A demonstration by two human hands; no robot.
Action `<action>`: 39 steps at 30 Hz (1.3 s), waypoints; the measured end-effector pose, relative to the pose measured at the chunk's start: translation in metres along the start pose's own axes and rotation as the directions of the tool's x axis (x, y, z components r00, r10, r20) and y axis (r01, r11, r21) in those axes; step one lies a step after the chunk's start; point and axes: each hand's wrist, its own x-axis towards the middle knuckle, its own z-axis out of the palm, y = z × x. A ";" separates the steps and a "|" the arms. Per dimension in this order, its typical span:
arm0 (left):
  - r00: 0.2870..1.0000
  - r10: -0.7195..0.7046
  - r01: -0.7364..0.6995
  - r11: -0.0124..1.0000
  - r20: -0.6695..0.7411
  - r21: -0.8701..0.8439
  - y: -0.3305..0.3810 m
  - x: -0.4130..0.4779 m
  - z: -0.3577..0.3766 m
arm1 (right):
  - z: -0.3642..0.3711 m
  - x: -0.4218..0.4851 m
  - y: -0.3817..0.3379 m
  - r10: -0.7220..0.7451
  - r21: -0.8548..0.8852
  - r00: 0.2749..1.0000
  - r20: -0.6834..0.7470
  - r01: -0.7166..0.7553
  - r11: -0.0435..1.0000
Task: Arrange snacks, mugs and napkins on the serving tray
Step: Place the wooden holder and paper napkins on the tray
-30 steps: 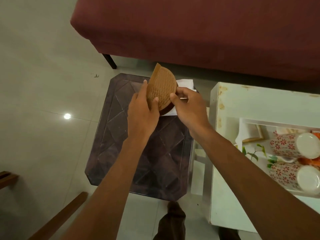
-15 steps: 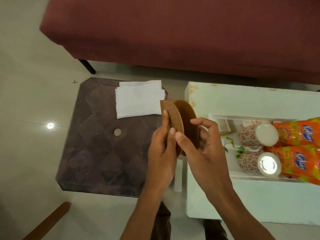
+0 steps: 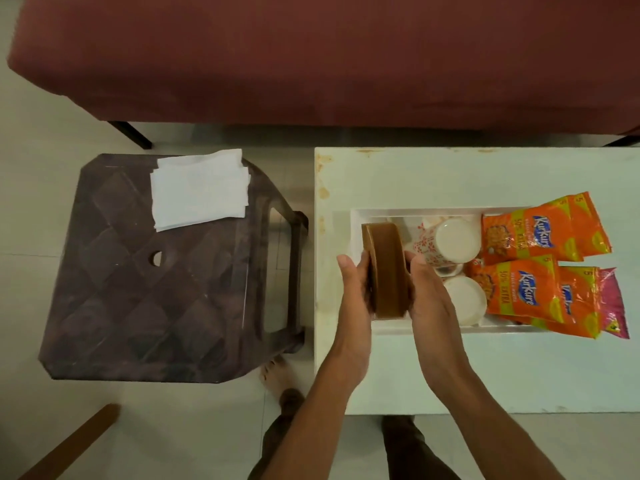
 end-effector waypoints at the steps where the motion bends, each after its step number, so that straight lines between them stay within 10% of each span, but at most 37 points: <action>1: 1.000 -0.021 0.021 1.000 -0.008 -0.010 -0.004 0.005 0.000 | -0.003 0.006 0.004 0.037 0.018 0.999 0.004 -0.037 0.999; 19: 0.986 -0.151 0.158 0.981 -0.071 0.116 -0.037 0.060 0.000 | -0.013 0.061 0.060 0.165 -0.026 0.986 -0.023 -0.166 0.986; 26: 0.985 -0.169 0.170 0.984 -0.032 0.043 -0.029 0.058 -0.005 | -0.007 0.059 0.053 -0.013 -0.168 0.998 -0.068 0.001 0.986; 32: 0.972 0.060 -0.072 0.996 -0.226 -0.045 0.017 0.023 -0.056 | 0.024 0.033 0.009 -0.436 -0.453 0.900 0.007 0.392 0.801; 39: 0.798 0.297 -0.275 0.954 -0.525 0.121 0.087 -0.007 -0.174 | 0.126 0.066 -0.029 -0.172 -0.356 0.963 0.207 0.238 0.904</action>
